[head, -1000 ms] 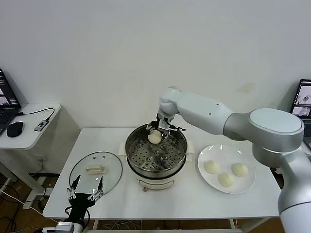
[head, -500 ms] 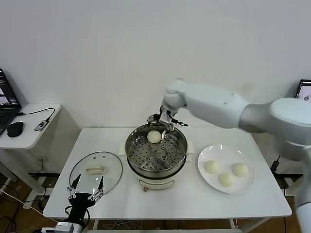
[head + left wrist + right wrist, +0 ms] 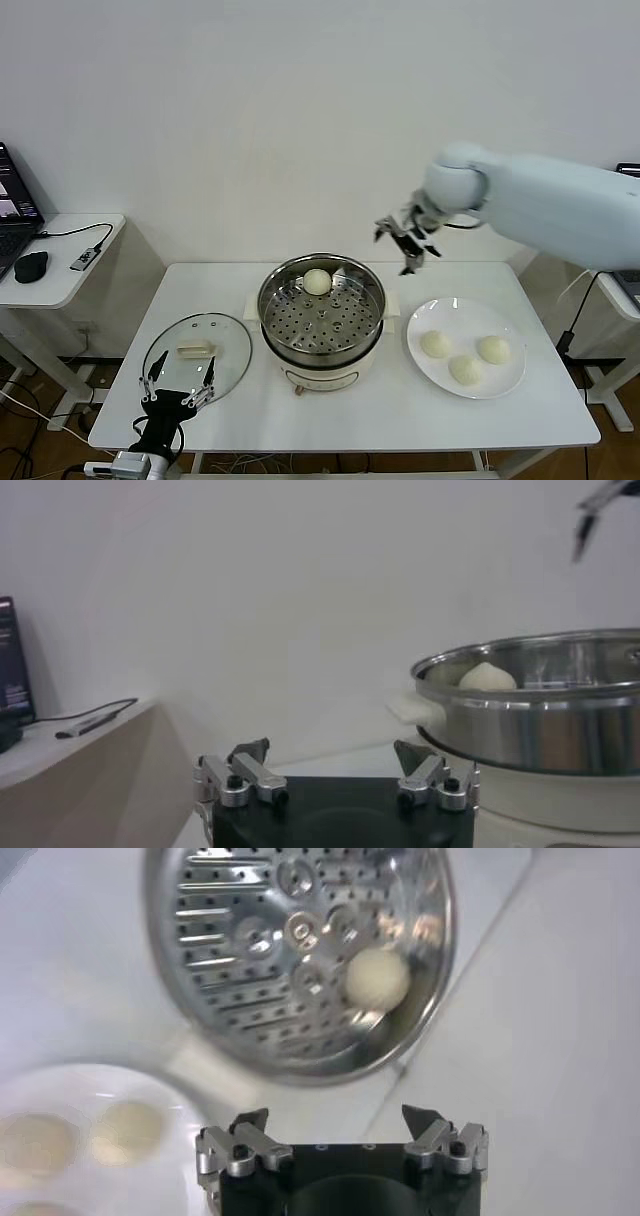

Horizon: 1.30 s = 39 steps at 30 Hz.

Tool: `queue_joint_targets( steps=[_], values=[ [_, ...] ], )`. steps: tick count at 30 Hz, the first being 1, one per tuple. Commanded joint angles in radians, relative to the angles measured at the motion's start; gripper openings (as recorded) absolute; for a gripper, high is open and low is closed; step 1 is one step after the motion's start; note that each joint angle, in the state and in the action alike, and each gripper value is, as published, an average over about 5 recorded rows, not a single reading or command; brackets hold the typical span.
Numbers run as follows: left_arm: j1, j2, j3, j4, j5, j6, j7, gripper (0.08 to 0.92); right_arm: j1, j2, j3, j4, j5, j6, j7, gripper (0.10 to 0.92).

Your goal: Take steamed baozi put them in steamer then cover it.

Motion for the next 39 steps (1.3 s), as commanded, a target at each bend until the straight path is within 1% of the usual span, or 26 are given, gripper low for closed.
queue_joint_targets(
  steps=[1, 8, 16, 29, 39],
  values=[
    [-0.005, 0.003, 0.001, 0.01, 0.001, 0.0, 0.0, 0.823, -0.037, -0.225, 0.009, 0.112, -0.003, -0.127, -0.014, 0.823],
    [-0.009, 0.004, -0.001, 0.018, 0.004, 0.002, 0.002, 0.823, -0.29, -0.258, 0.15, 0.031, -0.096, -0.091, -0.014, 0.823],
    [-0.004, -0.001, -0.011, 0.022, 0.011, 0.004, 0.003, 0.823, -0.53, -0.192, 0.334, -0.067, -0.163, -0.075, 0.006, 0.823],
    [0.008, -0.012, -0.023, 0.019, 0.024, 0.001, 0.002, 0.823, -0.641, -0.015, 0.404, -0.196, -0.17, -0.056, 0.024, 0.823],
    [0.008, -0.017, -0.024, 0.018, 0.026, 0.0, 0.002, 0.823, -0.689, 0.042, 0.431, -0.275, -0.238, -0.045, 0.034, 0.823]
  ],
)
